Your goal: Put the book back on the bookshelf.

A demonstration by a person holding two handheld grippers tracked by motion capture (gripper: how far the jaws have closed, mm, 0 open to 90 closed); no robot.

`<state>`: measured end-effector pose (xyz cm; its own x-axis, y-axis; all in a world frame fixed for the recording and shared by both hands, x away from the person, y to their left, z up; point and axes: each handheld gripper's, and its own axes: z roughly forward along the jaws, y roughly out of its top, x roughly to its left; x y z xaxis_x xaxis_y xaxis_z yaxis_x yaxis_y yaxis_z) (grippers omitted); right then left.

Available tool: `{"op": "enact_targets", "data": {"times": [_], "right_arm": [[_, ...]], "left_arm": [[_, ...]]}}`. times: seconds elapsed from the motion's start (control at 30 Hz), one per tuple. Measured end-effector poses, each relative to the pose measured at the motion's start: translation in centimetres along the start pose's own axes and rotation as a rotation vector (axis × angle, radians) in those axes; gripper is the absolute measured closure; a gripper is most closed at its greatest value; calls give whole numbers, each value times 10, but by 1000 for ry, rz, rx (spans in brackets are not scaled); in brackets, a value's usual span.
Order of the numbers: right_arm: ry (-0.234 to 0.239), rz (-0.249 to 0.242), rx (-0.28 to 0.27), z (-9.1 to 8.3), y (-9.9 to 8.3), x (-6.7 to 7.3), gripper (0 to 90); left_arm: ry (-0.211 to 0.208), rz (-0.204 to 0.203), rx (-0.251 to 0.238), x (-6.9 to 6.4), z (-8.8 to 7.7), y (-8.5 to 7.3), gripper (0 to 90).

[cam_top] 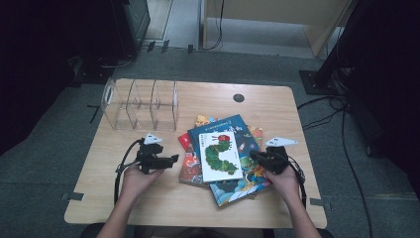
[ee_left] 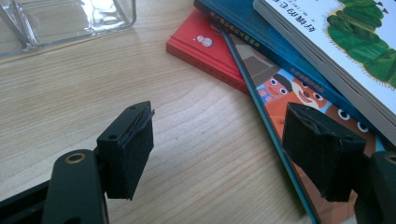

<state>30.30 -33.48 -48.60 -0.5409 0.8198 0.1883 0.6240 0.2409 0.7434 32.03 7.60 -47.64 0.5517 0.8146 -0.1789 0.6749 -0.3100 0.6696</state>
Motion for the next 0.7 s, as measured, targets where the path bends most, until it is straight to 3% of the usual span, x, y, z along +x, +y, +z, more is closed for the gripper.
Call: {"op": "enact_targets", "data": {"times": [0.27,0.6,0.7], "right_arm": [[33,2,19,7,0,6,877],[73,-38,17,19,3,20,872],[66,-45,22,20,4,23,880]], "left_arm": [[-28,2,-9,-5,-1,1,253],[-53,16,0,-12,1,2,248],[-65,18,1,-15,1,2,235]]}}
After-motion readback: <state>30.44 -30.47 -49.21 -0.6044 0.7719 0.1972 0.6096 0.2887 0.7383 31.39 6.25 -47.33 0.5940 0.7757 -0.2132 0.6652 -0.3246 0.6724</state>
